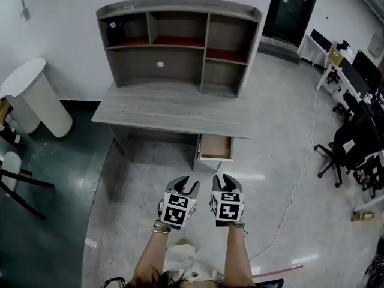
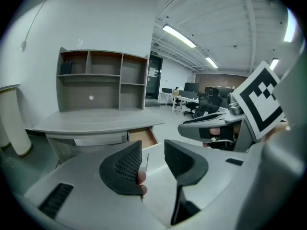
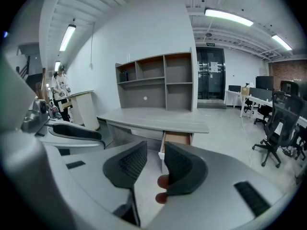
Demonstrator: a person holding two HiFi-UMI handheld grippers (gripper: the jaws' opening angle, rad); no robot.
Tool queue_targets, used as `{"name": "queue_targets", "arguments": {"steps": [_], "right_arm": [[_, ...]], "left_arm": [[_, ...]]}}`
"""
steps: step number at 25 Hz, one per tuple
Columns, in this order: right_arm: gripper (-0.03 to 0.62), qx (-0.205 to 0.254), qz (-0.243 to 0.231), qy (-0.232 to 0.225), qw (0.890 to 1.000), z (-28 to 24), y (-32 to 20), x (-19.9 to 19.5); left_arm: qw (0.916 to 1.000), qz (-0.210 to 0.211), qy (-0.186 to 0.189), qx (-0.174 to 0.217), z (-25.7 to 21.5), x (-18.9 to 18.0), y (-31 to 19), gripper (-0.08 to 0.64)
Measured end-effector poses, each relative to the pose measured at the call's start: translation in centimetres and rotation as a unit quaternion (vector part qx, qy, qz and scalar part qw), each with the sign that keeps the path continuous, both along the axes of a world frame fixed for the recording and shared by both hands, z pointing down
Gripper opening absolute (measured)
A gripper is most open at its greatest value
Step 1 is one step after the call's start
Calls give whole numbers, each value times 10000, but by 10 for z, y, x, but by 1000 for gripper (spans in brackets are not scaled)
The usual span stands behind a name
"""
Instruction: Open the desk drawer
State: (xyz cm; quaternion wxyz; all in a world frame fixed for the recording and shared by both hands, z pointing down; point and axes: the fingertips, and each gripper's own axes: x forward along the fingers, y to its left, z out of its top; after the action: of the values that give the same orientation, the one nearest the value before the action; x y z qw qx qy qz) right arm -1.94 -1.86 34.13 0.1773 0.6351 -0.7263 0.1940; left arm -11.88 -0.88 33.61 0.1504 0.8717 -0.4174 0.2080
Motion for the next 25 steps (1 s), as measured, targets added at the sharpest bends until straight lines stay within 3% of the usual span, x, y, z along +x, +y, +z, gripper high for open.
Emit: {"name": "queue_targets", "arguments": {"steps": [13,25], "right_arm": [[87,328,-457,259,9981,-38,50,16],[56,681,-566,-38,9961,-68,92,44]], "left_arm": [[9992,-114,-33,390,-40,36,50,121],[9973,-3,-17,741,-69,82,106,87]]}}
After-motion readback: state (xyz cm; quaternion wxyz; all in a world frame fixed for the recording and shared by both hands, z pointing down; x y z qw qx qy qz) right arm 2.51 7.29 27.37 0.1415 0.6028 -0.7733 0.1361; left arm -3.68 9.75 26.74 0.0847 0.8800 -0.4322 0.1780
